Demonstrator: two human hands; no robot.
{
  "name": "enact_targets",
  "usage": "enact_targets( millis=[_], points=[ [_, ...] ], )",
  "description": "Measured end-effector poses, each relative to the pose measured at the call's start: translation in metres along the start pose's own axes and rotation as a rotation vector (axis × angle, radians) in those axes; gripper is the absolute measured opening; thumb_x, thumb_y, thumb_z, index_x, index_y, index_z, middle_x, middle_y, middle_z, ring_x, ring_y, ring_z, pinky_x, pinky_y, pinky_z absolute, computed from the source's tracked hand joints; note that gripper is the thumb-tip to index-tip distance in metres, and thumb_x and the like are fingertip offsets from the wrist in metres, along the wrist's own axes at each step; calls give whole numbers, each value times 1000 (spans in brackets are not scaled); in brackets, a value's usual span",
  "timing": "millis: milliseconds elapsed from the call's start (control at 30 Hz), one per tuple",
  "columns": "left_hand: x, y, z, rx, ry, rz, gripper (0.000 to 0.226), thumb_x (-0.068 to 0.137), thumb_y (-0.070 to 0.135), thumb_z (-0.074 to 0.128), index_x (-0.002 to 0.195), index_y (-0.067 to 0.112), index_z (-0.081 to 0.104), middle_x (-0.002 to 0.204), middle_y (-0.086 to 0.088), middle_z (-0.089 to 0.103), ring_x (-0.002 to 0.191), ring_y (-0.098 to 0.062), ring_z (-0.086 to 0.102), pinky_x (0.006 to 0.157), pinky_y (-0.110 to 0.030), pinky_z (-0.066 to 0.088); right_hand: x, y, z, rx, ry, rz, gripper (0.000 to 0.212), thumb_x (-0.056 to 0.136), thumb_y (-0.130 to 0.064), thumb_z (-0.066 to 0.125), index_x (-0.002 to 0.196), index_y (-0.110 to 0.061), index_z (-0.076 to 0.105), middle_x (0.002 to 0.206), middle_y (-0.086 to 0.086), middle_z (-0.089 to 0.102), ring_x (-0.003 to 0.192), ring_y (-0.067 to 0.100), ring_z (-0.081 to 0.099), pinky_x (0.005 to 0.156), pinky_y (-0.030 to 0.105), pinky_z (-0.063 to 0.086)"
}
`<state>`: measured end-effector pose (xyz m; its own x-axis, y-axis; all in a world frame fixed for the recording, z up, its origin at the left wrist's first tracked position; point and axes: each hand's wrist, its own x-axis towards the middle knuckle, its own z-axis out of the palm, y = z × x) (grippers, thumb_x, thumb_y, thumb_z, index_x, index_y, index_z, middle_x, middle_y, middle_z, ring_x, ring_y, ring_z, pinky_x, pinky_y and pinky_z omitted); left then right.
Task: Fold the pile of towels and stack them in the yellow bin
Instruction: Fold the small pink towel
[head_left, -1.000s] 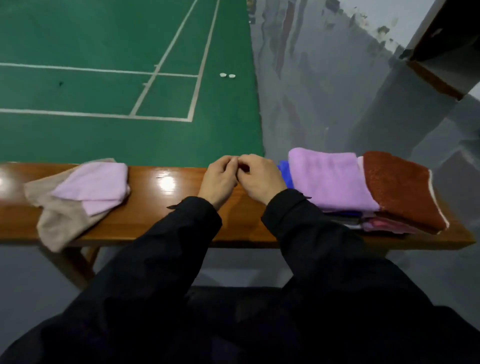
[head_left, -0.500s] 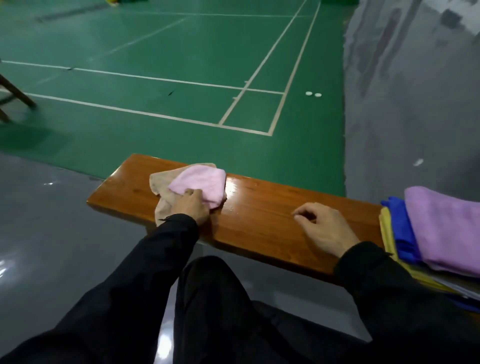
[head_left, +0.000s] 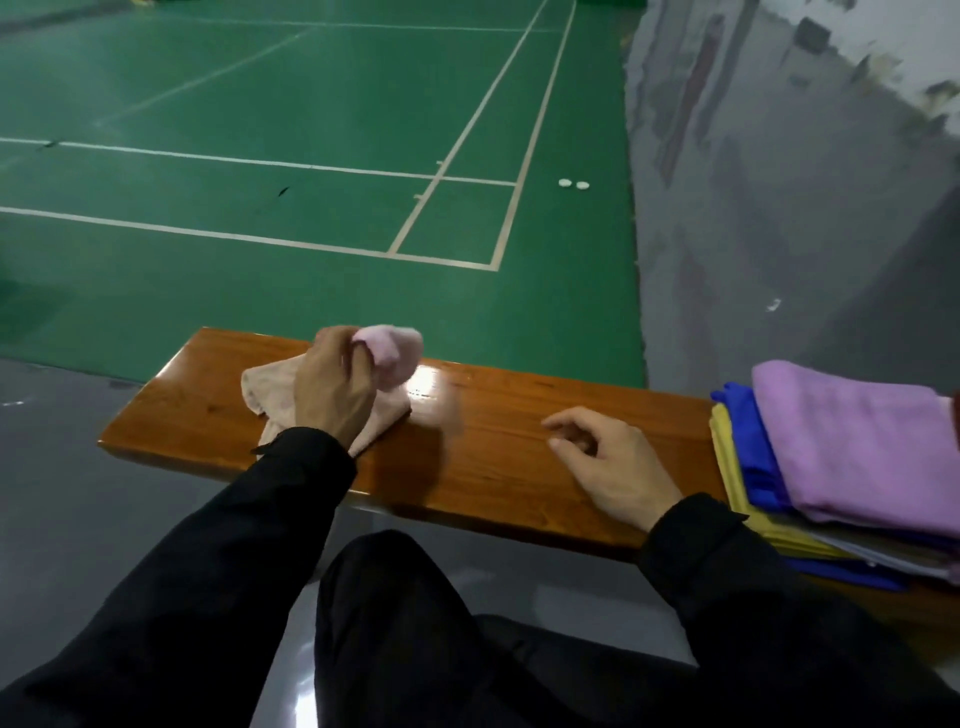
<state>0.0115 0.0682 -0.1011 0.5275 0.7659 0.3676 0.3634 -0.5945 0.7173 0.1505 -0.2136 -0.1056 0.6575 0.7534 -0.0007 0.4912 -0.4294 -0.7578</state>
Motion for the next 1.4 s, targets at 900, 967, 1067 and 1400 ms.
enact_targets(
  millis=[900, 967, 1067, 1400],
  points=[
    [-96, 167, 27, -736, -539, -90, 24, 99, 25, 64, 92, 9, 81, 86, -20, 75, 78, -27, 66, 77, -55, 57, -58, -49, -59, 164, 132, -72, 52, 82, -50, 80, 125, -26, 63, 111, -14, 70, 99, -2, 66, 86, 20, 57],
    [-97, 168, 28, -709, -549, -59, 22, 100, 22, 63, 96, 9, 80, 85, -12, 76, 76, -18, 66, 72, -41, 58, -57, -47, -54, 133, 154, -70, 43, 87, -45, 78, 122, -25, 63, 107, -13, 71, 95, 1, 66, 81, 25, 59],
    [-93, 161, 30, -678, -501, -37, 24, 102, 23, 60, 95, 9, 77, 84, -9, 73, 76, -15, 63, 72, -37, 55, -56, -42, -56, 159, 203, -117, 21, 99, -41, 64, 103, -23, 72, 89, -6, 73, 83, 13, 68, 73, 44, 60],
    [-107, 156, 21, -205, -215, 469, 44, 92, 52, 63, 119, 18, 62, 112, 6, 61, 99, -9, 60, 85, -26, 52, -47, -53, -66, 914, 197, 128, 22, 99, -26, 65, 104, -8, 76, 102, 15, 77, 88, 23, 72, 80, 40, 59]
  ],
)
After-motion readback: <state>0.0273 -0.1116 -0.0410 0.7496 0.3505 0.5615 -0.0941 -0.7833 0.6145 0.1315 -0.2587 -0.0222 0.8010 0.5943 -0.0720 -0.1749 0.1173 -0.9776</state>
